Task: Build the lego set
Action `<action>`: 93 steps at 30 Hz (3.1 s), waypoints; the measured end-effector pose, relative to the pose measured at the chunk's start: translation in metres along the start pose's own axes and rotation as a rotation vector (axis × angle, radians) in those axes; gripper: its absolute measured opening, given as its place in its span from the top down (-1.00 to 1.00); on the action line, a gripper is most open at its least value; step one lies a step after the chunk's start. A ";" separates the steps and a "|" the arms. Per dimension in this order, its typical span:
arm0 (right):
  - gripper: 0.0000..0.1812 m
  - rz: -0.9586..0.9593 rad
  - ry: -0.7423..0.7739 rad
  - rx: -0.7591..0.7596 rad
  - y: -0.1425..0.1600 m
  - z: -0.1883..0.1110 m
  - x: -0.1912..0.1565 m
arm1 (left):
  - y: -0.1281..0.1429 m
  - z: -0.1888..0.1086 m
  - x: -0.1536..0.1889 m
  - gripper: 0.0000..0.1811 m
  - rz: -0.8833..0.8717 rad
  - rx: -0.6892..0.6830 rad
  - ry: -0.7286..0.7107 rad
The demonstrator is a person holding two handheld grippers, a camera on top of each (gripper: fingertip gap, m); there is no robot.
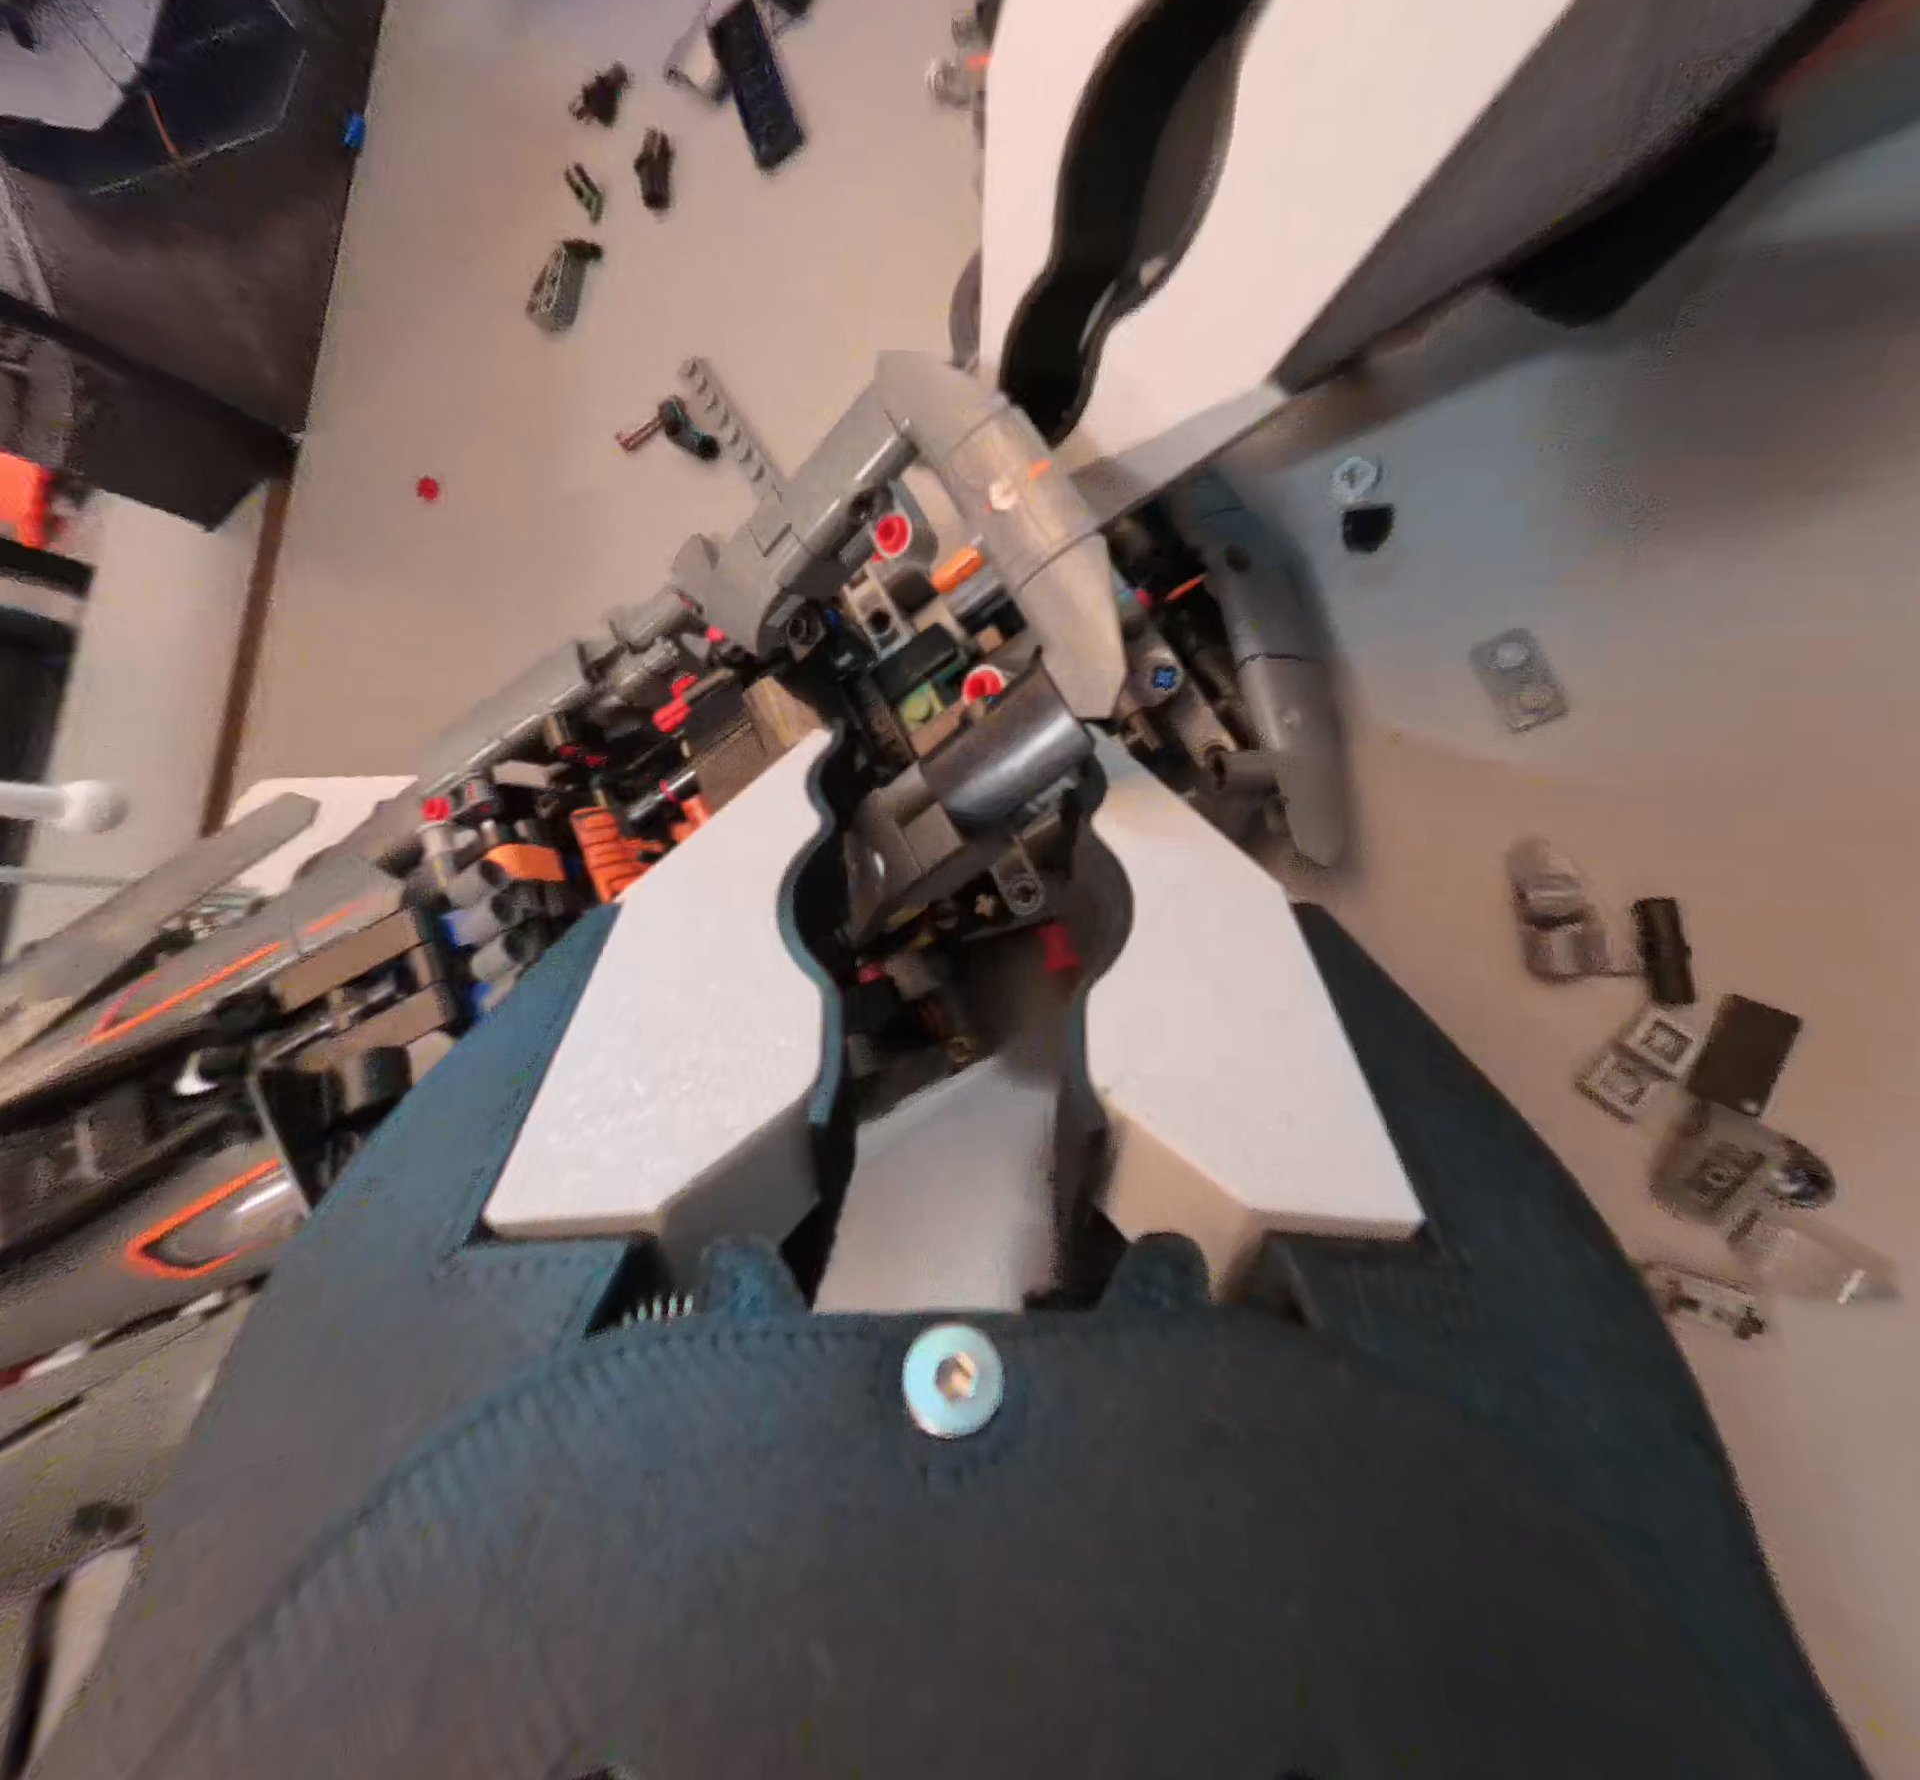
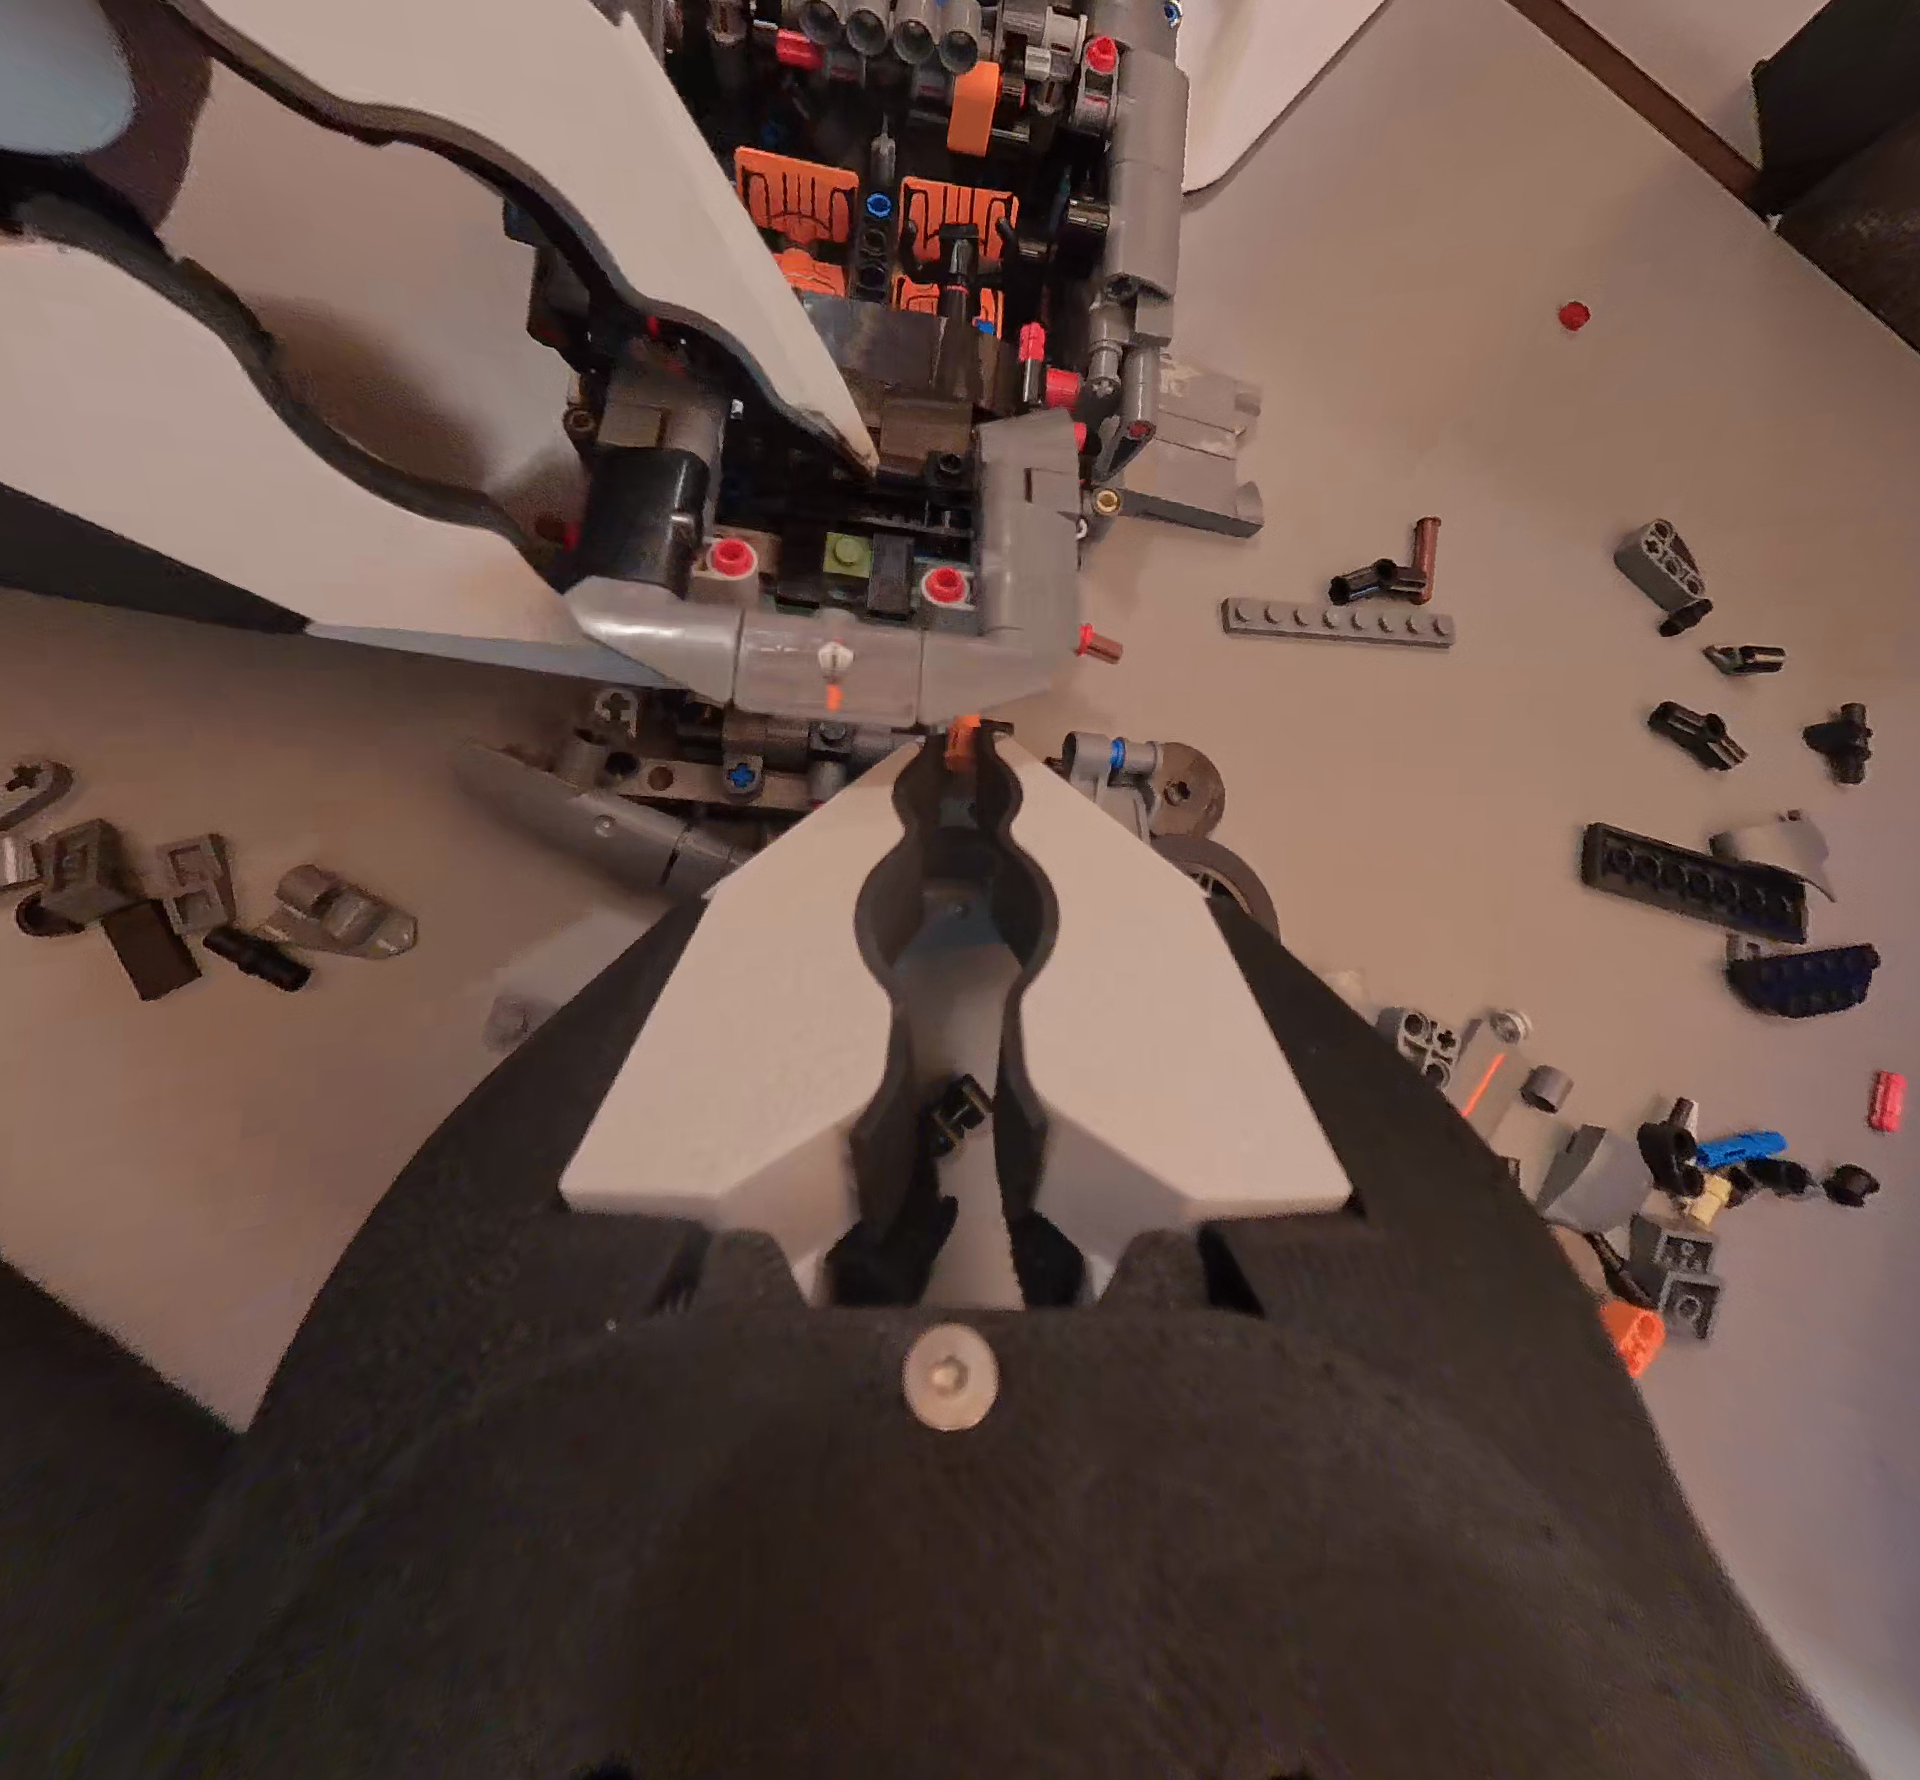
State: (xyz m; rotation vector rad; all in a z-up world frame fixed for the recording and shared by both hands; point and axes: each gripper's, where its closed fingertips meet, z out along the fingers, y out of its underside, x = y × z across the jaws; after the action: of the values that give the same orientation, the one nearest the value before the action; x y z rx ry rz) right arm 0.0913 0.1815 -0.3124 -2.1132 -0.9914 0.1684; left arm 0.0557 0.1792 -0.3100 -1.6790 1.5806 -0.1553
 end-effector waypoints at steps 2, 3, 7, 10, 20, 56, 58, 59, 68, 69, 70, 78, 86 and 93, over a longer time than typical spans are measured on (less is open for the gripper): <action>0.96 -0.006 0.009 -0.008 0.000 0.001 0.002 | 0.000 0.000 -0.001 0.59 0.010 0.016 0.002; 0.96 0.001 0.006 -0.003 0.000 0.000 0.002 | 0.000 0.000 -0.001 0.58 0.008 0.019 -0.003; 0.97 0.001 0.006 0.003 0.001 0.000 0.004 | -0.004 -0.004 -0.005 0.49 0.046 0.022 -0.051; 0.97 0.018 0.005 0.008 0.000 0.001 0.005 | -0.015 -0.012 -0.004 0.39 0.041 0.062 -0.049; 0.96 0.035 -0.020 0.020 0.001 0.000 0.004 | -0.033 -0.052 -0.042 0.48 0.091 0.020 0.026; 0.97 0.067 0.046 0.031 -0.002 0.003 0.012 | 0.012 0.004 -0.040 0.53 -0.169 -0.573 0.689; 0.97 0.057 0.056 0.033 -0.003 0.003 0.011 | 0.012 0.004 -0.040 0.54 -0.168 -0.570 0.694; 0.97 0.064 0.053 0.032 -0.003 0.003 0.011 | 0.012 0.004 -0.040 0.54 -0.168 -0.572 0.693; 0.97 0.047 0.067 0.026 -0.002 0.005 0.010 | 0.013 0.004 -0.039 0.52 -0.155 -0.566 0.686; 0.97 0.062 0.055 0.034 -0.002 0.004 0.010 | 0.012 0.004 -0.039 0.52 -0.157 -0.562 0.684; 0.97 0.067 0.048 0.038 -0.003 0.004 0.010 | 0.012 0.004 -0.038 0.52 -0.158 -0.556 0.684; 0.98 0.021 0.028 0.048 -0.007 0.004 0.009 | 0.013 0.004 -0.038 0.52 -0.159 -0.535 0.669; 0.99 -0.040 0.063 -0.002 -0.003 0.007 0.012 | 0.013 0.005 -0.038 0.51 -0.160 -0.516 0.653; 0.99 -0.081 0.068 -0.016 -0.005 0.008 0.014 | 0.014 0.005 -0.039 0.51 -0.157 -0.514 0.651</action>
State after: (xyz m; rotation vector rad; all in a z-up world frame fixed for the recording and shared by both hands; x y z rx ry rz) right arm 0.0949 0.1980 -0.3116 -2.0749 -1.0389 0.0476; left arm 0.0397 0.2177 -0.3053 -2.3104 2.0835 -0.4424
